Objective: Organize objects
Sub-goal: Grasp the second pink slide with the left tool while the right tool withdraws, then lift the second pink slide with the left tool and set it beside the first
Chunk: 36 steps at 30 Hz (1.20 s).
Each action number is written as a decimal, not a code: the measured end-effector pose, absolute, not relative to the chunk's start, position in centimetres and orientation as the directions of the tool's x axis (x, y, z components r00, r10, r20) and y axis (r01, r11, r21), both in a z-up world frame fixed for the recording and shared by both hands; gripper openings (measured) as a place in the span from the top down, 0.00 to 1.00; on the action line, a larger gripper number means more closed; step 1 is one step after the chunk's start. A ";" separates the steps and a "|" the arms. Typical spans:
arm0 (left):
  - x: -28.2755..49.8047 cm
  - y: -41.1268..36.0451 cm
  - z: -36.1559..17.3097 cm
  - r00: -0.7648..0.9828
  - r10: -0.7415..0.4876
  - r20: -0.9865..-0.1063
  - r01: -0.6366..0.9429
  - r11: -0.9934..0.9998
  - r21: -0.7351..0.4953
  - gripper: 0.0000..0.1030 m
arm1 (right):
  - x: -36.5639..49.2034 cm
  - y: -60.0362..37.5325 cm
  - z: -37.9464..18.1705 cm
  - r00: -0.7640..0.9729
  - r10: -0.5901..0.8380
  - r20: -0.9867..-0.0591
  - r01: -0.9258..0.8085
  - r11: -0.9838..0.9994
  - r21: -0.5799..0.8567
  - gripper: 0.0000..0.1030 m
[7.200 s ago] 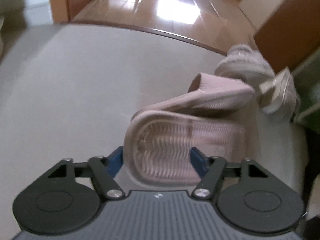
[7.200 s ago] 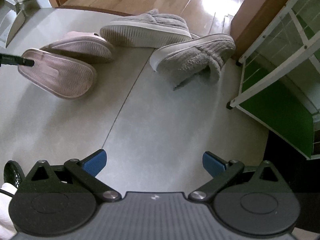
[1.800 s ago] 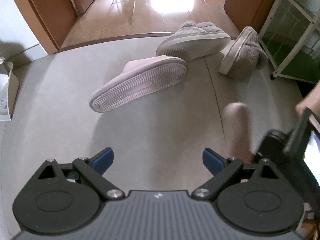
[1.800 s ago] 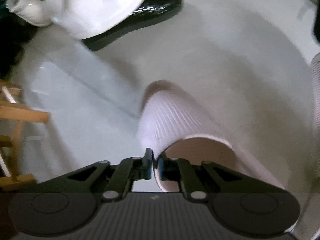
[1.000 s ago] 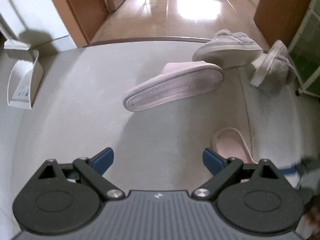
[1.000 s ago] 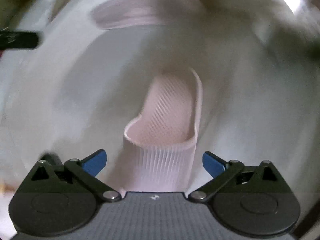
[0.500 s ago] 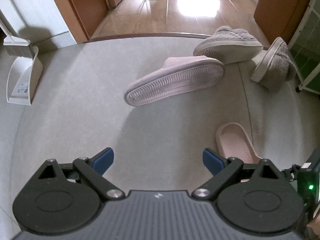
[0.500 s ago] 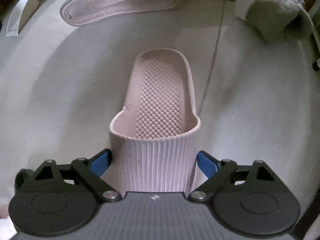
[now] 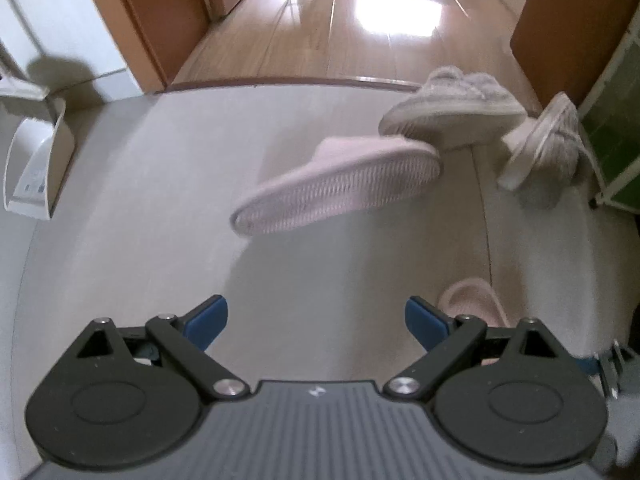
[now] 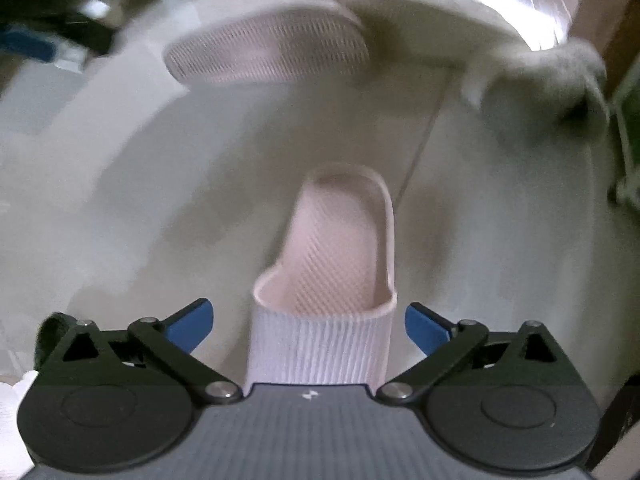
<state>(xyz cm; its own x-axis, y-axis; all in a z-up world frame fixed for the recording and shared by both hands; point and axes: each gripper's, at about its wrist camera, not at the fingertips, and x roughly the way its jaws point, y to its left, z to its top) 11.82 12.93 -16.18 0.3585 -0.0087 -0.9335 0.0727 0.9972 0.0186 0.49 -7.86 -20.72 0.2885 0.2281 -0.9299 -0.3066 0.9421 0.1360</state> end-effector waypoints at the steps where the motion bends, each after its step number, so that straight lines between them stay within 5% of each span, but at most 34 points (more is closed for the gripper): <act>1: 13.0 12.8 -16.2 0.363 -0.012 -0.932 0.080 0.997 0.018 0.07 | 0.5 -8.1 -20.0 0.306 0.241 -0.921 -0.313 0.939 0.142 0.00; 10: 24.9 10.4 -18.6 0.352 -0.076 -0.933 0.109 0.993 -0.040 0.07 | 2.4 -9.3 -18.2 0.430 0.365 -0.826 -0.396 0.898 0.191 0.00; 19: 24.8 5.8 -22.8 0.357 -0.083 -0.931 0.583 0.798 0.153 0.07 | 5.3 -12.0 -20.2 0.458 0.346 -0.819 -0.334 0.921 0.203 0.00; 30: 26.5 3.7 -27.6 0.303 -0.080 -0.950 0.814 0.540 0.215 0.09 | 7.3 -13.5 -23.0 0.435 0.309 -0.846 -0.246 0.944 0.218 0.00; 36: 26.4 2.2 -29.8 0.257 -0.081 -0.963 0.889 0.410 0.202 0.23 | 7.8 -13.5 -23.6 0.413 0.312 -0.856 -0.210 0.947 0.244 0.00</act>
